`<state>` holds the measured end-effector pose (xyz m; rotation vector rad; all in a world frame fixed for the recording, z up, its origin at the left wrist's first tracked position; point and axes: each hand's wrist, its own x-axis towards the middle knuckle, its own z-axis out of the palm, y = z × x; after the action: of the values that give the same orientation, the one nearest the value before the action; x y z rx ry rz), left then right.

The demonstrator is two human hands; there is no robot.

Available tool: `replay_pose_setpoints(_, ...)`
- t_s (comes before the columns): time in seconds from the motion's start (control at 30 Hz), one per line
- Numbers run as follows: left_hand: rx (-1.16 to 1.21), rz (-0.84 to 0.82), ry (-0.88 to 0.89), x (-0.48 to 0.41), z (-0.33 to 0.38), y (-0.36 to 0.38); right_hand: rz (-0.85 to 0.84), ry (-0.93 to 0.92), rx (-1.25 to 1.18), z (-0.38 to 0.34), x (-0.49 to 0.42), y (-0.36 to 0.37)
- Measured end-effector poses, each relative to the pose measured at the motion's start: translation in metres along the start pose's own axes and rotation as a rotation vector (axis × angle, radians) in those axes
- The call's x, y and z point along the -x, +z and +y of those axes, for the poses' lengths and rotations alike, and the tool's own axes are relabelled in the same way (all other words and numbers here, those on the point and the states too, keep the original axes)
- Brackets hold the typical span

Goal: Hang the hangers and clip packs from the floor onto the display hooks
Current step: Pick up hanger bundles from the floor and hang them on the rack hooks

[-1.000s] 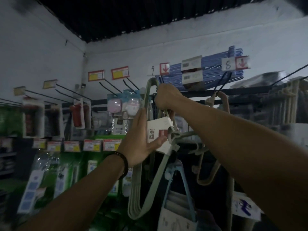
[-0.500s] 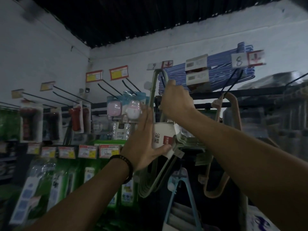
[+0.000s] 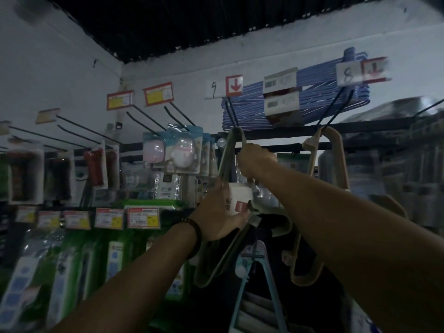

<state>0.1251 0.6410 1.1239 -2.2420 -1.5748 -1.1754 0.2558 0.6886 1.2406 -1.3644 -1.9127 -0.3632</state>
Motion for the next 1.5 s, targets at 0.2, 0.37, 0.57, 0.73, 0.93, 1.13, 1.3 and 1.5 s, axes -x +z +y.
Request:
replay_pose_setpoints(0.2, -0.155, -0.075, -0.041, 0.011, -0.006, 0.013, -0.317, -0.079, -0.041, 0.007, 0.011, -0.009)
replay_pose_setpoints(0.37, -0.016, -0.034, -0.076, 0.039, 0.009, -0.01, -0.101, -0.151, 0.029, 0.008, 0.043, -0.025)
replay_pose_setpoints(0.57, 0.098, 0.089, -0.07, 0.12, 0.041, -0.064, 0.128, -0.367, -0.166, -0.013, 0.133, -0.033)
replay_pose_setpoints(0.73, 0.138, -0.033, -0.262, 0.25, 0.014, -0.056, 0.222, -0.475, -0.349, -0.036, 0.26, 0.041)
replay_pose_setpoints(0.93, -0.114, -0.26, -0.632, 0.454, -0.059, 0.014, -0.278, -0.467, -0.49, -0.072, 0.427, 0.181)
replay_pose_setpoints(1.13, -0.031, -0.341, -0.984, 0.659, -0.057, 0.071, -0.881, -0.548, -0.58, -0.106, 0.601, 0.277)
replay_pose_setpoints(1.3, 0.076, -0.375, -1.381, 0.809, -0.031, 0.124, -1.406, -0.596, -0.521, -0.1, 0.726, 0.338)
replay_pose_setpoints(1.5, 0.169, -0.397, -1.756, 0.88, 0.005, 0.181, -1.866, -0.62, -0.348, -0.082, 0.823, 0.424)
